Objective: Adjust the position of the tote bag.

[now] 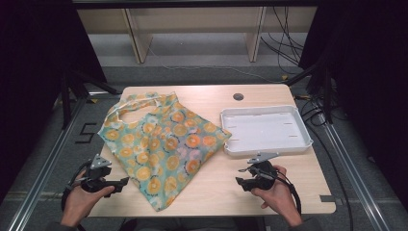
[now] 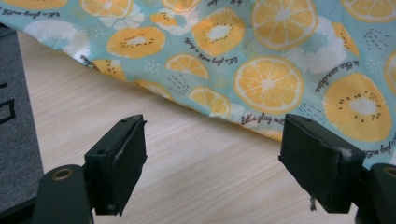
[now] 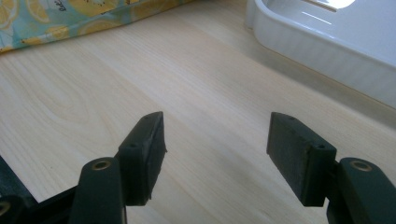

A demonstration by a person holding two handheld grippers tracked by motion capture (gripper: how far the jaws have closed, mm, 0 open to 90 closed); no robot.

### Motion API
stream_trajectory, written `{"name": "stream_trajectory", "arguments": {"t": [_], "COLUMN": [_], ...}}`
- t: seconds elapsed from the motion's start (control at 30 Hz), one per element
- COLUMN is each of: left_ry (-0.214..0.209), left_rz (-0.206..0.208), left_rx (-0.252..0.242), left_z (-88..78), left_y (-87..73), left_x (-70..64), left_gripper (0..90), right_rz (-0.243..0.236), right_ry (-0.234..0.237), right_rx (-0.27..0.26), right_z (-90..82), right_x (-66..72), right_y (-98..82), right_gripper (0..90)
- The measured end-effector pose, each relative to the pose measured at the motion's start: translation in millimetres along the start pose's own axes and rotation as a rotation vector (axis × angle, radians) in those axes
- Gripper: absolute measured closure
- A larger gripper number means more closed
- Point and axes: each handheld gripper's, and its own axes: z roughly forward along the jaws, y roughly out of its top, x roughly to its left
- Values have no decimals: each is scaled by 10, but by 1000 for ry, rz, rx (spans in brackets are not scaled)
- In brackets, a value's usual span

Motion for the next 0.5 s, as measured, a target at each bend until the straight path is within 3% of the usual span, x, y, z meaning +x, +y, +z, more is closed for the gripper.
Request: {"name": "stream_trajectory", "arguments": {"t": [0.07, 0.1, 0.13, 0.2, 0.23, 0.3, 0.37, 0.4, 0.47, 0.5], "left_ry": [2, -2, 7, 5, 10, 22, 17, 20, 20, 29], "left_rz": [22, -22, -21, 18, -30, -44, -4, -44, -50, -76], "left_rx": [-2, 2, 2, -17, 2, -11, -22, -22, -18, -18], "left_z": [-9, -13, -17, -11, -25, -21, -14, -10, -10, -5], "left_y": [1, -10, -9, -4, -14, -18, -6, -17, -15, -23], "left_x": [31, 19, 30, 85, 71, 98, 173, 164, 186, 181], "left_gripper": [221, 221, 221, 221, 221, 221, 220, 219, 219, 218], "right_rz": [3, -12, 4, 5, 5, -1, -1, 1, -1, 0], "right_ry": [-1, -3, 1, 2, 1, 4, 3, 2, 3, 4], "right_rx": [-3, -5, 4, 4, 2, 4, 4, 1, 0, 3], "right_z": [4, 16, 12, 12, 12, 17, 15, 15, 18, 18], "right_x": [3, -5, 4, 4, 6, 3, 1, 3, 4, 5], "right_y": [2, -2, 3, 9, 12, 11, 13, 16, 15, 13], "right_gripper": [377, 376, 376, 376, 377, 376, 376, 377, 377, 376]}}
